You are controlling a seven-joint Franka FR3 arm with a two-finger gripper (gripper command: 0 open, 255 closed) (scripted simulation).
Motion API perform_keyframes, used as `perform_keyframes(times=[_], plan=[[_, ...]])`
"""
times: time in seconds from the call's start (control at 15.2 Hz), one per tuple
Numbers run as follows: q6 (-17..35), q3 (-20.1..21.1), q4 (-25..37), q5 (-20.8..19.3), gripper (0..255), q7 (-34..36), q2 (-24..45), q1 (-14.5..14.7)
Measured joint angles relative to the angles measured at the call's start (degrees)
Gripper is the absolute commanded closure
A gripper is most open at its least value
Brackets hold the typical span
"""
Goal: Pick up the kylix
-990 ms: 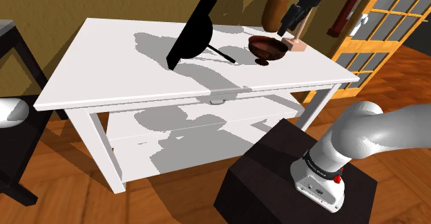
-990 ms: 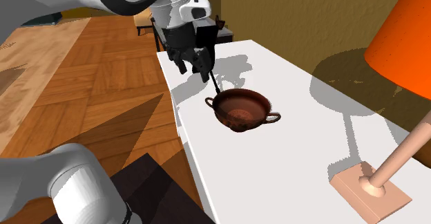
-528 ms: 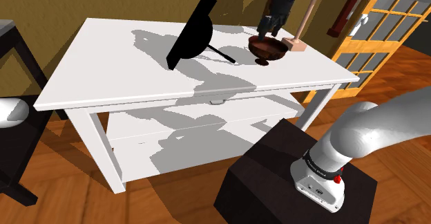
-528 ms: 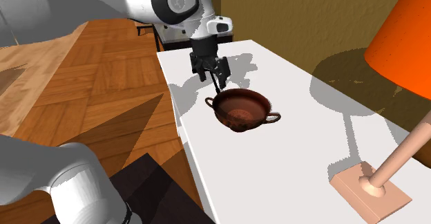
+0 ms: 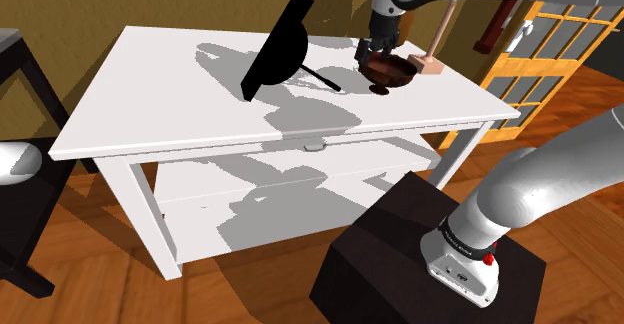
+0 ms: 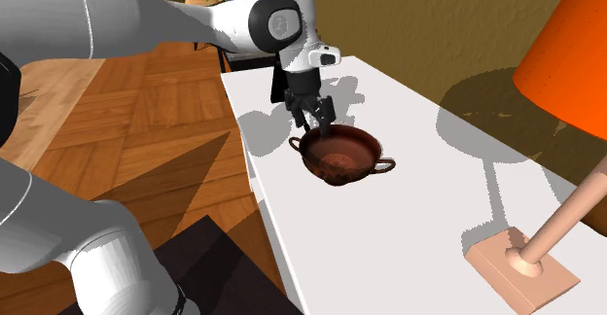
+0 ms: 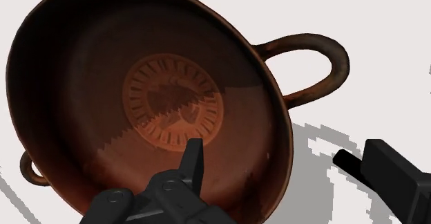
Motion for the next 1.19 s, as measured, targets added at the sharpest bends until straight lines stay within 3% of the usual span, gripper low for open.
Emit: perform_keyframes(times=[0.2, 0.26, 0.92, 1.19], plan=[[2.26, -0.13, -2.24, -0.18, 0, 0.22, 0.04, -0.09], [2.53, -0.10, -2.48, -0.19, 255, 0.31, 0.09, -0.07], [2.80, -0.07, -2.70, -0.19, 255, 0.39, 0.08, -0.05], [0.38, -0.02, -0.64, -0.03, 255, 0.07, -0.20, -0.02]])
